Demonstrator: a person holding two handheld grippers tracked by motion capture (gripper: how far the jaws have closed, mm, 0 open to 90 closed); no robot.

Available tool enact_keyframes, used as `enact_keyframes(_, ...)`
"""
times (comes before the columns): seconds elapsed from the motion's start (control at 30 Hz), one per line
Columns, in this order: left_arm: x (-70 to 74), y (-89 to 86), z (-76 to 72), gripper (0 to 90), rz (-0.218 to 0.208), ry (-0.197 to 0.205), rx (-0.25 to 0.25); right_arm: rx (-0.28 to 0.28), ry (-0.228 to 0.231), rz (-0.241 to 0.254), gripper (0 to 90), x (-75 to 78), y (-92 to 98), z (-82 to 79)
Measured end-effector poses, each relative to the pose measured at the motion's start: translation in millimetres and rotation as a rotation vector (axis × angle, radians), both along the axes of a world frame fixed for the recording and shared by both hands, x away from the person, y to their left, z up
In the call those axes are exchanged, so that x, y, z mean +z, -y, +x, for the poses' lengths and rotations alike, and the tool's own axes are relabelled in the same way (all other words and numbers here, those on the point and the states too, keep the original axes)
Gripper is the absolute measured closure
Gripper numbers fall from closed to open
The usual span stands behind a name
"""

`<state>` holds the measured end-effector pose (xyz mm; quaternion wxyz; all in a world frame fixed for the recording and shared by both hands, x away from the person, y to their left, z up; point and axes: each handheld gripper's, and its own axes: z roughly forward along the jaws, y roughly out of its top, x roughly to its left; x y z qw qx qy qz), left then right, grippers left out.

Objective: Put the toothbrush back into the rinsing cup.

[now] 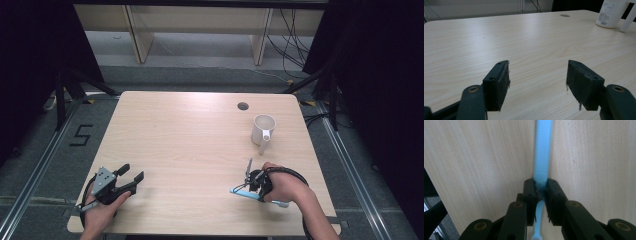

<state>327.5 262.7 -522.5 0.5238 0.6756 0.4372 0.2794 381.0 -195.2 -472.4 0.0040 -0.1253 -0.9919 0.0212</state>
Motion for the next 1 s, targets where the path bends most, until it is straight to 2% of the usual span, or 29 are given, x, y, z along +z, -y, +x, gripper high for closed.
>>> enact_keyframes(0.07,1.6,1.5,0.0,34.3,0.009,0.001,-0.013,-0.014,-0.005,0.010,79.5,0.7,0.1,-1.1)
enact_keyframes(0.1,2.0,3.1,0.6,34.3,0.001,0.011,-0.021,0.000,0.004,-0.004,79.5,2.6,-0.9,-1.0)
enact_keyframes(0.13,3.3,4.3,0.6,34.3,0.005,0.015,-0.029,-0.015,0.008,-0.005,79.5,3.7,-1.3,-2.2)
enact_keyframes(0.23,7.1,7.6,-0.6,34.5,0.020,0.007,-0.042,-0.014,0.012,-0.003,79.5,5.9,-2.5,-2.6)
enact_keyframes(0.27,9.5,10.6,-1.1,34.5,0.028,0.009,-0.058,0.011,0.017,-0.005,79.5,7.1,-3.5,-1.5)
enact_keyframes(0.3,11.1,12.6,-1.2,34.5,0.034,0.010,-0.071,-0.019,0.008,-0.008,79.5,9.9,-5.4,-3.5)
enact_keyframes(0.33,16.1,19.0,-1.4,34.6,0.054,0.013,-0.106,0.002,0.018,-0.003,79.5,12.3,-7.9,-3.5)
enact_keyframes(0.37,16.1,19.0,-1.4,34.6,0.054,0.013,-0.106,0.002,0.018,-0.003,79.5,12.3,-7.9,-3.5)
enact_keyframes(0.4,22.6,27.5,-0.4,34.6,0.076,0.019,-0.146,0.022,0.019,0.000,79.5,15.7,-11.6,-3.4)
enact_keyframes(0.43,26.7,32.0,0.4,34.5,0.087,0.025,-0.167,0.013,0.025,0.005,79.5,17.4,-13.6,-4.5)
enact_keyframes(0.47,26.7,32.0,0.4,34.4,0.087,0.025,-0.167,0.013,0.025,0.005,79.5,17.4,-13.6,-4.5)
enact_keyframes(0.5,35.1,41.5,2.8,34.1,0.098,0.037,-0.203,0.049,0.036,0.009,79.5,21.2,-18.8,-3.7)
enact_keyframes(0.53,39.1,46.4,4.2,33.8,0.103,0.040,-0.221,0.032,0.034,0.010,79.5,23.6,-21.5,-5.0)
enact_keyframes(0.63,48.7,60.5,9.2,32.8,0.116,0.046,-0.282,0.044,0.036,0.011,79.5,28.6,-30.4,-4.6)
enact_keyframes(0.67,51.8,64.4,10.0,32.6,0.126,0.035,-0.298,0.055,0.040,0.012,79.5,29.6,-33.1,-3.7)
enact_keyframes(0.7,53.9,68.5,11.5,32.5,0.129,0.030,-0.318,0.060,0.047,0.008,79.5,31.4,-36.3,-3.4)
enact_keyframes(0.73,55.5,72.4,12.9,32.3,0.128,0.026,-0.339,0.105,0.051,0.019,79.5,31.5,-38.7,-0.3)
enact_keyframes(0.77,56.3,76.7,14.2,32.3,0.116,0.023,-0.359,0.080,0.051,0.015,79.5,34.0,-42.4,-1.7)
enact_keyframes(0.8,56.3,76.7,14.2,32.3,0.116,0.023,-0.359,0.080,0.051,0.015,79.5,34.0,-42.4,-1.7)
enact_keyframes(0.83,58.1,83.9,15.5,32.3,0.127,0.013,-0.394,0.081,0.045,0.017,79.5,36.9,-48.8,-1.3)
enact_keyframes(0.87,58.1,87.8,16.1,32.4,0.125,0.011,-0.409,0.125,0.056,0.026,79.5,38.1,-50.7,1.6)
enact_keyframes(0.93,57.6,95.2,17.4,32.7,0.121,0.004,-0.446,0.131,0.051,0.016,79.5,42.2,-57.6,2.4)
enact_keyframes(0.97,57.6,95.2,17.4,33.0,0.121,0.004,-0.446,0.146,0.063,0.021,79.5,43.4,-60.6,3.2)
enact_keyframes(1.0,57.9,102.5,17.7,33.2,0.130,-0.007,-0.483,0.166,0.067,0.025,79.5,44.4,-63.4,4.5)
